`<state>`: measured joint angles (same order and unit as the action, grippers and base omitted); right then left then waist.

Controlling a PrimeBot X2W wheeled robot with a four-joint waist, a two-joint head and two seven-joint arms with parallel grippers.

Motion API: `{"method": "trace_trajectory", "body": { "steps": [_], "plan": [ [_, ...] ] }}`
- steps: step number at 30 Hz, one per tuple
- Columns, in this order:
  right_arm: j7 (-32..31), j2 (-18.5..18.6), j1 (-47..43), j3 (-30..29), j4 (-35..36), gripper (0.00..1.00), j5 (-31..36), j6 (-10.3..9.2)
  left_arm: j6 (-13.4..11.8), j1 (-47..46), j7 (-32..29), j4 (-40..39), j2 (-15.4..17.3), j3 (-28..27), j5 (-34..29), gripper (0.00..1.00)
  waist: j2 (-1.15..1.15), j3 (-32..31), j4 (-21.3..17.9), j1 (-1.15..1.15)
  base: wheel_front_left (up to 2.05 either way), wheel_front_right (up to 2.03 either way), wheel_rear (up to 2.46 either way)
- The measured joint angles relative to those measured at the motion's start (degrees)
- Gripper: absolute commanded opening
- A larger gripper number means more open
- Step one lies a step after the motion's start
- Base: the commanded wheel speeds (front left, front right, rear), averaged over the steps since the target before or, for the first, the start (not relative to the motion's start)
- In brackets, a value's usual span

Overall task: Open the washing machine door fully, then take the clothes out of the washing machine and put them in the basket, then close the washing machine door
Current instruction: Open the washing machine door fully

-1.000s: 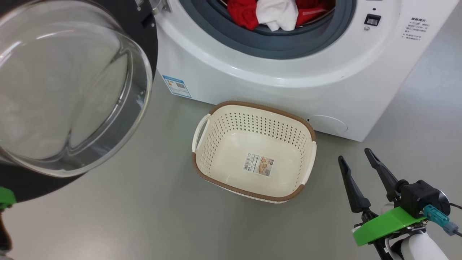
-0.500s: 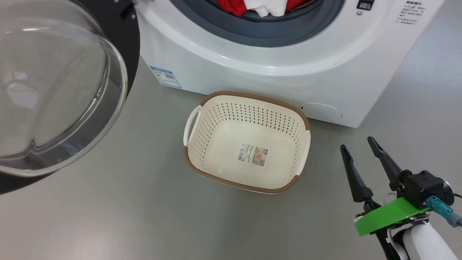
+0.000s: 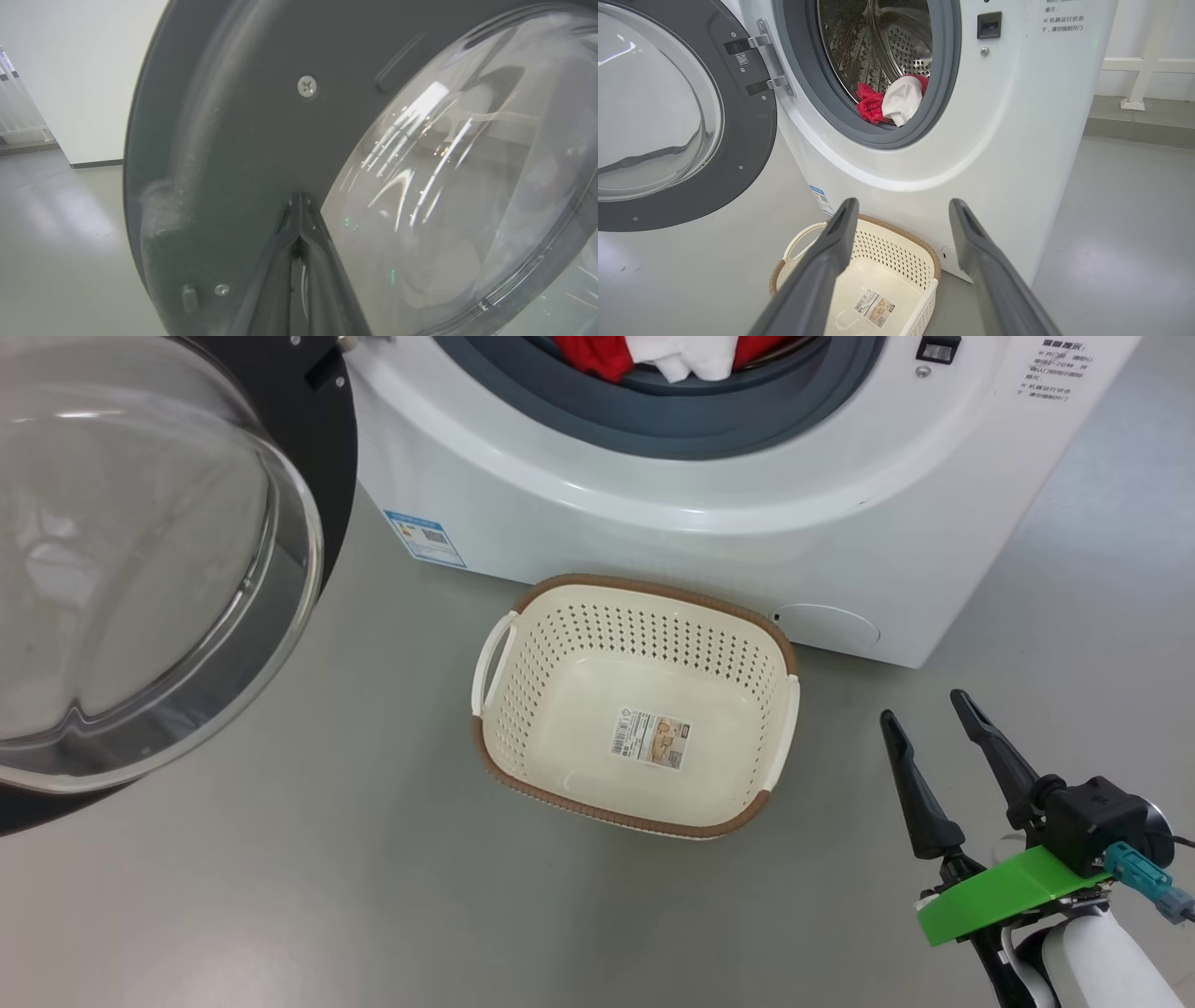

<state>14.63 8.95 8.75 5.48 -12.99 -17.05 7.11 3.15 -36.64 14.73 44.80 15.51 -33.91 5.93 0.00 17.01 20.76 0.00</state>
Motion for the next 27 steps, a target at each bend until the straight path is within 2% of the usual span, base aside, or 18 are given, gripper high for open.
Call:
{"method": "trace_trajectory", "body": {
  "steps": [8, 19, 27],
  "plan": [
    [0.0, -0.3, -0.1, 0.1, -0.2, 1.0, 0.0, 0.0, 1.5, 1.0, 0.0, -1.9, -1.1, 0.0, -0.6, 0.0, 0.0, -1.7, 0.1, 0.0, 0.0, 0.0, 0.0],
    [0.0, -0.9, -0.7, 0.0, -0.3, 1.0, -0.1, 0.0, 3.9, 8.4, 0.0, -7.4, -4.4, 2.5, -0.9, 0.0, 0.0, -4.9, 0.0, 0.0, 0.0, 0.0, 0.0],
    [0.0, -1.4, -1.7, -0.8, -0.2, 1.0, -0.1, 0.0, 4.0, 12.8, 0.0, -11.7, -6.7, 5.1, -0.9, 0.0, 0.0, -6.0, -0.5, 0.0, 0.0, 0.0, 0.0]
  ]
}}
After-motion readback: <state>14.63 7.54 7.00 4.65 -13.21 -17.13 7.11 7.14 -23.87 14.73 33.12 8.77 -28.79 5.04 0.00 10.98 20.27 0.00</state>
